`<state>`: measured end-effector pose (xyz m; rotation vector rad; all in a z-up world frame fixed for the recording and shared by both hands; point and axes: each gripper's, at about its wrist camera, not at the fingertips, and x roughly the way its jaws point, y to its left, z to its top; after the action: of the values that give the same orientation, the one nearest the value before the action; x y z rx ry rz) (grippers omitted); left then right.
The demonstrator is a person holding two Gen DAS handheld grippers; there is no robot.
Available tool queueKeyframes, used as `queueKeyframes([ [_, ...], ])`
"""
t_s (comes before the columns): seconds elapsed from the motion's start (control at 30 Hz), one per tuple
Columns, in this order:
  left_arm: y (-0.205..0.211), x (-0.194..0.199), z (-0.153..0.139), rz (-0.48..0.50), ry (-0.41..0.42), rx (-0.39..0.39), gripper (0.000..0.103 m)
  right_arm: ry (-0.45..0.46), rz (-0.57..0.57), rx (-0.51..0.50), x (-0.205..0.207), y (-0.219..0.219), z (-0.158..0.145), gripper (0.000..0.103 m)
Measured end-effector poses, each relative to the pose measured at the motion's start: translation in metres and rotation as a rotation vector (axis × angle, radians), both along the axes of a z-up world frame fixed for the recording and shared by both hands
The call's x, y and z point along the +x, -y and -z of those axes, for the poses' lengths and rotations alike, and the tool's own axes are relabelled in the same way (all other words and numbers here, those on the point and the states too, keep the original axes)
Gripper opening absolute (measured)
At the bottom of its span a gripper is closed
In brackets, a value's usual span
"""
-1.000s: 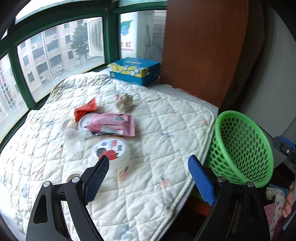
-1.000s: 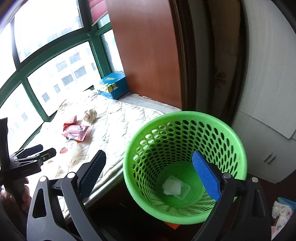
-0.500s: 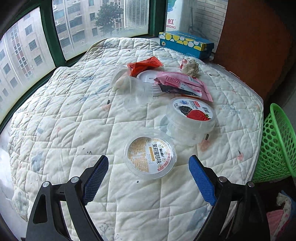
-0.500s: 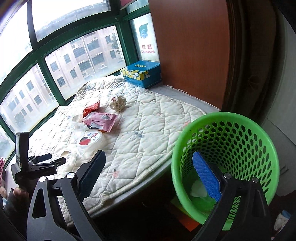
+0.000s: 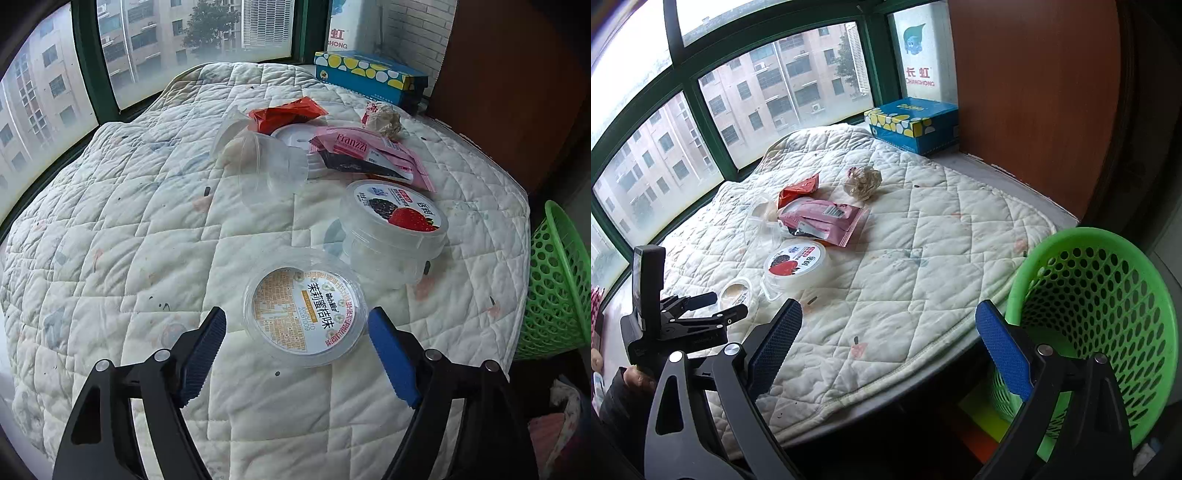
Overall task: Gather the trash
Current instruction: 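Move the left tool to the round printed-label tub and close on it, then grasp the strawberry-label yogurt tub with the right tool while the left tool holds its tub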
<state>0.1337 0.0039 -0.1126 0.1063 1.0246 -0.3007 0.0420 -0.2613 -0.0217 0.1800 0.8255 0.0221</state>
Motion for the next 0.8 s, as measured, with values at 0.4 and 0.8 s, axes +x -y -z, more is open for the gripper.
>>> queueKeyframes([
  [0.4,0.005,-0.001,0.006,0.029,0.004,0.015,0.074,-0.041,-0.062,-0.005,0.018,-0.025,0.015,0.094],
  [0.8,-0.002,0.004,0.008,0.015,-0.008,-0.009,0.068,-0.056,-0.085,0.001,0.027,-0.033,0.019,0.094],
])
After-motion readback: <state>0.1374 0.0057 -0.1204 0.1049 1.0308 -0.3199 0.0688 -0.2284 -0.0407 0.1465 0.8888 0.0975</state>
